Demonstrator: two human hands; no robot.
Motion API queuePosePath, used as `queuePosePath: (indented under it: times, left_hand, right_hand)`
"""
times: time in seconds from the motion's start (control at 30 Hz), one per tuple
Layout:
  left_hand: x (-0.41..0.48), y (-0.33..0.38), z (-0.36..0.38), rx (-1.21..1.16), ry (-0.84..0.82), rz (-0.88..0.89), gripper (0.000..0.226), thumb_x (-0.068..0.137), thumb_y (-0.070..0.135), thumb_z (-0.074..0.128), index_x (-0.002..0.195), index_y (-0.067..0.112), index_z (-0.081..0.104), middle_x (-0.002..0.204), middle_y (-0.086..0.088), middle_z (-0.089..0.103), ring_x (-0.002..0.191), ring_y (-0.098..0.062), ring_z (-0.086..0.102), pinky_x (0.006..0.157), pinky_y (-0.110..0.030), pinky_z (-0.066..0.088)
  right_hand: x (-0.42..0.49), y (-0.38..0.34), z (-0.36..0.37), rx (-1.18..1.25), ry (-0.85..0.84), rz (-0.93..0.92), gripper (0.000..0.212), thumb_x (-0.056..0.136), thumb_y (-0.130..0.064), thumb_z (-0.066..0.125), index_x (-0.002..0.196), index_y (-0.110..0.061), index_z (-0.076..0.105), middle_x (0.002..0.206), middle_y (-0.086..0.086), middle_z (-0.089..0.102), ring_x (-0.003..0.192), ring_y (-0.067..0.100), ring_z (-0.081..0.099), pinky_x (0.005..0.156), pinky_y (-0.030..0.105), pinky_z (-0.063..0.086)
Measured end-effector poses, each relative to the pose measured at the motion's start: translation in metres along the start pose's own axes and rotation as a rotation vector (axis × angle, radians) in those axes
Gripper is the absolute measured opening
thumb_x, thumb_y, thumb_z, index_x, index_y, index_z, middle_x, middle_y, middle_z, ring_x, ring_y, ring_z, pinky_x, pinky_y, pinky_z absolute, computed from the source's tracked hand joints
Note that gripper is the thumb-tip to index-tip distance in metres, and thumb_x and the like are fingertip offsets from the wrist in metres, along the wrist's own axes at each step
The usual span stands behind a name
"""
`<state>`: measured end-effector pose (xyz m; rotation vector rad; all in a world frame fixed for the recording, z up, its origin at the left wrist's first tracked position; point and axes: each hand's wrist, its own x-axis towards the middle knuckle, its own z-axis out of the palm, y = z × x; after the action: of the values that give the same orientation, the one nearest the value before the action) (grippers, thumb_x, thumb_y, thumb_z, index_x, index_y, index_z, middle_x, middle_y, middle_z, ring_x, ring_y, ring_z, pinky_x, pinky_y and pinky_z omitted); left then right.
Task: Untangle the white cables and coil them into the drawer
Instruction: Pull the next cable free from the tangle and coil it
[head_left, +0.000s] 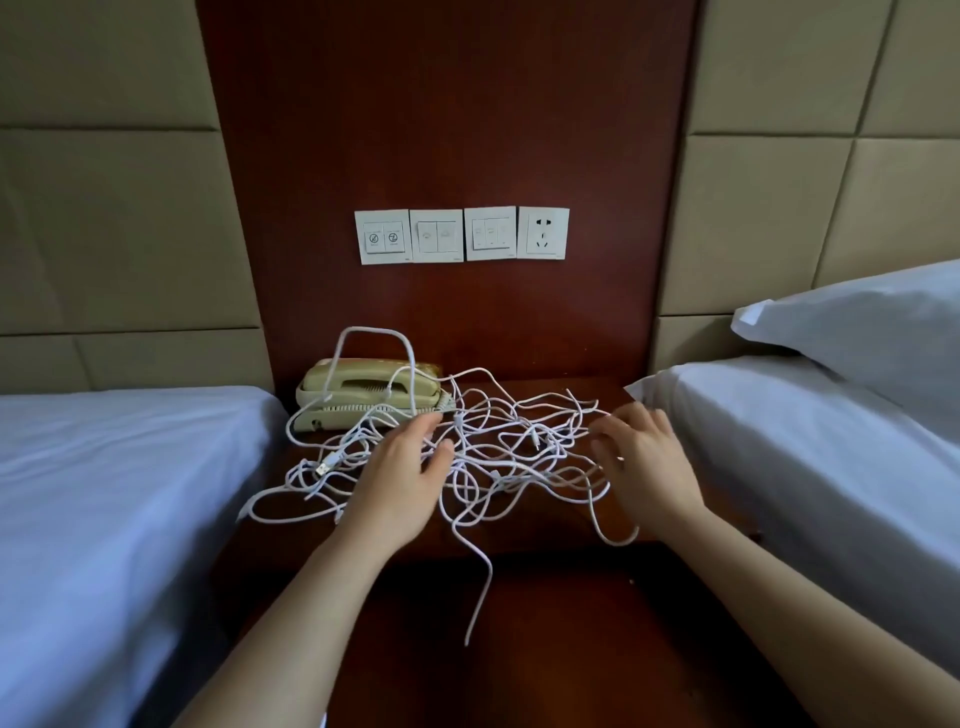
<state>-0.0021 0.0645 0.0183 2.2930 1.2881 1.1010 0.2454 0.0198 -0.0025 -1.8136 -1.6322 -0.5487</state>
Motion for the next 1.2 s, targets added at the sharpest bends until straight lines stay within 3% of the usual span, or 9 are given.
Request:
queuePosePath:
  times: [0.17, 0.3, 0.43, 0.57, 0.67, 0.8, 0.93, 1.07, 1.2]
  left_hand:
    - [-0.006, 0.012, 0.005, -0.128, -0.081, -0.041, 0.046, 0.100, 0.027, 0.039, 0.145, 0.020, 0.034, 0.141, 0.000, 0.048, 0.127, -0.013, 0.046, 0.095, -0.016, 0.028]
    - [-0.006, 0.018, 0.012, -0.216, -0.149, -0.048, 0.049, 0.101, 0.030, 0.034, 0.147, 0.021, 0.026, 0.149, 0.001, 0.037, 0.134, -0.012, 0.038, 0.101, -0.016, 0.024]
    - [-0.006, 0.014, 0.014, -0.217, -0.156, -0.045, 0.049, 0.101, 0.034, 0.030, 0.148, 0.023, 0.024, 0.154, 0.003, 0.027, 0.141, -0.009, 0.024, 0.110, -0.021, 0.017]
    - [-0.005, 0.006, 0.011, -0.308, -0.124, 0.014, 0.042, 0.101, 0.028, 0.034, 0.143, 0.029, 0.036, 0.150, 0.008, 0.034, 0.134, -0.002, 0.032, 0.108, -0.015, 0.023]
    - [-0.001, 0.004, 0.006, -0.395, -0.026, 0.046, 0.033, 0.099, 0.020, 0.041, 0.130, 0.027, 0.051, 0.126, 0.017, 0.051, 0.107, 0.013, 0.047, 0.087, 0.002, 0.032]
    - [0.004, -0.001, 0.004, -0.394, 0.261, 0.013, 0.022, 0.092, 0.008, 0.052, 0.105, 0.020, 0.041, 0.090, 0.007, 0.054, 0.084, -0.003, 0.055, 0.076, -0.019, 0.044]
    - [0.011, -0.014, -0.006, -0.150, 0.507, -0.135, 0.053, 0.082, 0.006, 0.065, 0.128, 0.011, 0.038, 0.118, -0.010, 0.047, 0.104, -0.022, 0.049, 0.091, -0.036, 0.042]
    - [0.015, -0.036, -0.009, 0.292, 0.157, -0.233, 0.032, 0.094, 0.028, 0.050, 0.123, 0.018, 0.056, 0.135, -0.006, 0.041, 0.126, -0.028, 0.033, 0.104, -0.039, 0.026]
    - [0.013, -0.048, -0.004, 0.355, -0.010, -0.122, 0.029, 0.098, 0.025, 0.038, 0.095, 0.013, 0.064, 0.113, -0.002, 0.059, 0.111, -0.025, 0.050, 0.089, -0.035, 0.033]
  right_hand:
    - [-0.005, -0.046, -0.001, -0.136, 0.028, -0.130, 0.030, 0.087, -0.037, 0.048, 0.091, -0.020, 0.072, 0.098, 0.002, 0.066, 0.089, 0.028, 0.058, 0.074, 0.039, 0.046]
    - [-0.009, -0.087, -0.003, 0.585, -0.406, -0.058, 0.033, 0.098, -0.030, 0.044, 0.125, -0.016, 0.056, 0.116, 0.005, 0.061, 0.099, 0.018, 0.059, 0.085, 0.029, 0.046]
    - [-0.008, -0.097, -0.003, 0.854, -0.454, -0.077, 0.018, 0.097, -0.016, 0.047, 0.106, -0.009, 0.062, 0.074, 0.010, 0.062, 0.054, 0.007, 0.050, 0.053, 0.020, 0.040]
    - [-0.001, -0.083, -0.010, 0.653, -0.302, -0.047, 0.022, 0.095, -0.021, 0.053, 0.076, -0.020, 0.063, 0.054, -0.010, 0.050, 0.049, 0.004, 0.042, 0.052, 0.019, 0.029]
    - [0.002, -0.071, -0.017, 0.428, -0.231, -0.031, 0.018, 0.094, -0.027, 0.054, 0.080, -0.023, 0.064, 0.059, -0.012, 0.055, 0.055, 0.003, 0.049, 0.053, 0.019, 0.031]
    - [0.005, -0.057, -0.027, 0.281, -0.142, -0.036, 0.020, 0.093, -0.033, 0.055, 0.075, -0.025, 0.060, 0.061, -0.011, 0.054, 0.057, 0.003, 0.047, 0.054, 0.019, 0.033]
    - [0.006, -0.044, -0.028, 0.254, -0.084, -0.058, 0.023, 0.091, -0.032, 0.057, 0.070, -0.024, 0.054, 0.060, -0.011, 0.049, 0.056, 0.006, 0.045, 0.051, 0.024, 0.032]
    - [0.006, -0.029, -0.024, 0.273, -0.065, -0.057, 0.020, 0.091, -0.026, 0.058, 0.077, -0.013, 0.065, 0.068, -0.004, 0.058, 0.064, 0.009, 0.048, 0.055, 0.024, 0.036]
    - [0.004, -0.014, -0.018, 0.239, -0.006, 0.035, 0.021, 0.091, -0.024, 0.059, 0.076, -0.010, 0.066, 0.069, 0.000, 0.060, 0.067, 0.016, 0.052, 0.057, 0.029, 0.040]
